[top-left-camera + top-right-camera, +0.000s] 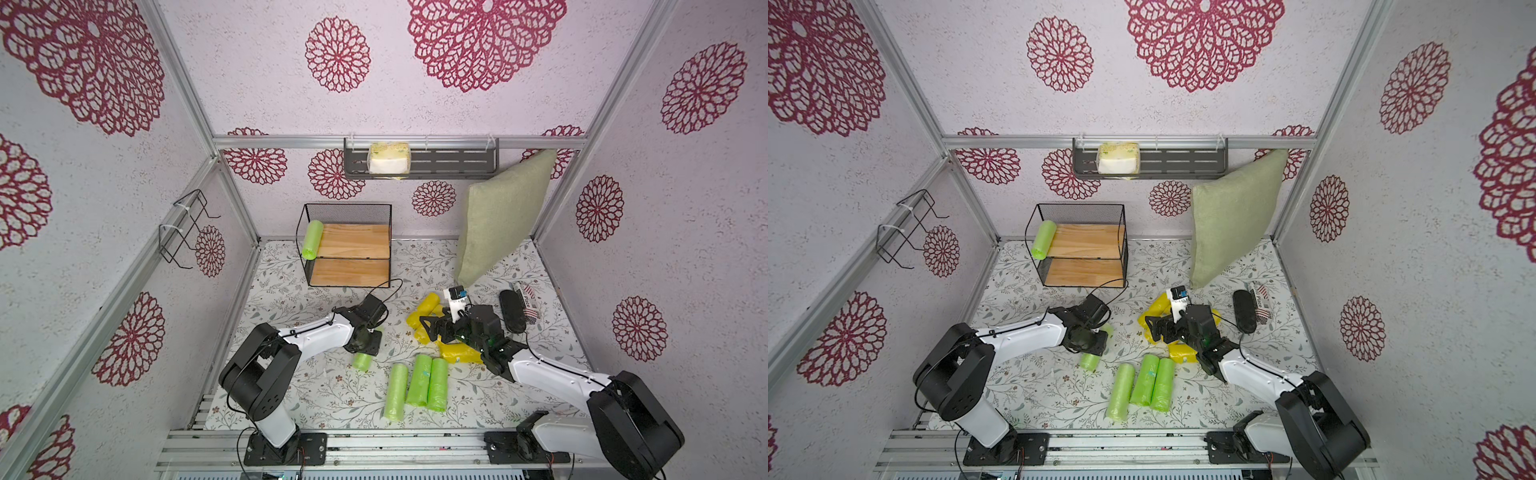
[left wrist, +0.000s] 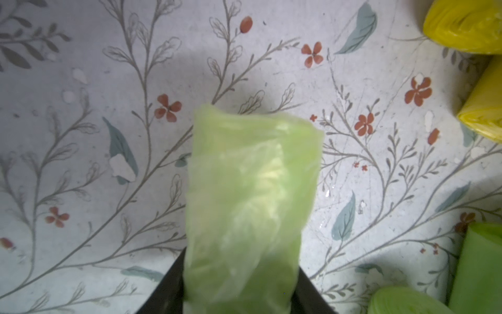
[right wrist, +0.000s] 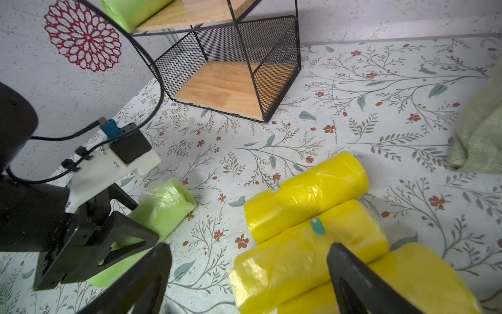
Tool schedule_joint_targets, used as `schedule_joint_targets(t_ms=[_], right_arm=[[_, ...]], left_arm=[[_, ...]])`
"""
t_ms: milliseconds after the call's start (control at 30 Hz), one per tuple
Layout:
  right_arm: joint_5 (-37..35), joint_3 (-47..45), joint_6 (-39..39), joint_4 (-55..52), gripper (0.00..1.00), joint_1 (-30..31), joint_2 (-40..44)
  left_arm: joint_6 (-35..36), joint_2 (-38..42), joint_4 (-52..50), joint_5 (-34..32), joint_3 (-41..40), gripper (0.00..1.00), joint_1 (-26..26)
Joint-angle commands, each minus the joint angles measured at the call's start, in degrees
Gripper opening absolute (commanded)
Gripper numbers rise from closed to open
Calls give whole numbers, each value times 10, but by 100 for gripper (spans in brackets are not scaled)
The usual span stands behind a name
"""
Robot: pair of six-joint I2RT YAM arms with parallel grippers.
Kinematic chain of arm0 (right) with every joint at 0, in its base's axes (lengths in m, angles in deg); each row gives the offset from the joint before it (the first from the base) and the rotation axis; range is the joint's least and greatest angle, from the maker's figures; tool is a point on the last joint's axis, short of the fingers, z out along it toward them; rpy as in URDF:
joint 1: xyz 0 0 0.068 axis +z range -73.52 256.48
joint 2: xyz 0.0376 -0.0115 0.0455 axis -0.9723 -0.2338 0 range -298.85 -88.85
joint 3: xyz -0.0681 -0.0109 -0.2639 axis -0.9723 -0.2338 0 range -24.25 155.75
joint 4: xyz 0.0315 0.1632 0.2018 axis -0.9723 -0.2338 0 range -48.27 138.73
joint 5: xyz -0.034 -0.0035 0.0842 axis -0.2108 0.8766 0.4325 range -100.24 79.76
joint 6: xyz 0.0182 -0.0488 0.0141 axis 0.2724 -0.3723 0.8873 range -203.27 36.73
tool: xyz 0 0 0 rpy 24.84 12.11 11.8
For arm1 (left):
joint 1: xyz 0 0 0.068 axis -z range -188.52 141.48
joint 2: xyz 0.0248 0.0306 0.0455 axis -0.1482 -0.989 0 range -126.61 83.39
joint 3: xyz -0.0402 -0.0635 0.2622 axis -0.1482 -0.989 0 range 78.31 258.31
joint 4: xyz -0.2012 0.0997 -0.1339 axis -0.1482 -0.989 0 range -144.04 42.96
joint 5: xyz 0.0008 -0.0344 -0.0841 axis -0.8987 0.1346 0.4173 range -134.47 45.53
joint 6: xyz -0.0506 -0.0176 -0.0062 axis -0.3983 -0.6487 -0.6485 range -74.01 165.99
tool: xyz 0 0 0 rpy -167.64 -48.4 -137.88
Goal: Sort the rolls of trash bags by color and place them on the shelf
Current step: Pick up the roll of trash bags from the center of the board, then place the roll of trash bags on the shelf.
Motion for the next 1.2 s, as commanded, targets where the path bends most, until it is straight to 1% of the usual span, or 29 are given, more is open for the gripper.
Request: schedule_joint_targets(t_ms=[0,100,267,367,433,533,667,767,933,1167], right_arm=[[-6,7,5,13,94,-1,13],[-11,17,-6,8,94,-1,12],[0,26,-27,17,95,-1,17],[15,26,-32,29,94,-1,28],[18,26,-36,31,94,-1,36],[14,25,-38,32,95,-1,45],[13,25,-37,37,95,-1,50],[14,29,-40,38,95,-1,50],[21,36,-42,40,95,-1,40],[30,24,-13,68,94,2,37]], left_arm=[[17,32,-16,-46,23,47,4],[42,66,-49,-91,57,47,4],[123,113,-100,-199,145,47,3],[177,115,-143,-263,219,48,-2],[210,111,-166,-288,267,48,-12],[251,101,-182,-286,335,48,-40],[280,69,-199,-278,425,48,-82],[290,39,-205,-277,483,48,-104],[295,-10,-202,-269,548,48,-128],[293,-97,-230,-259,633,50,-151]])
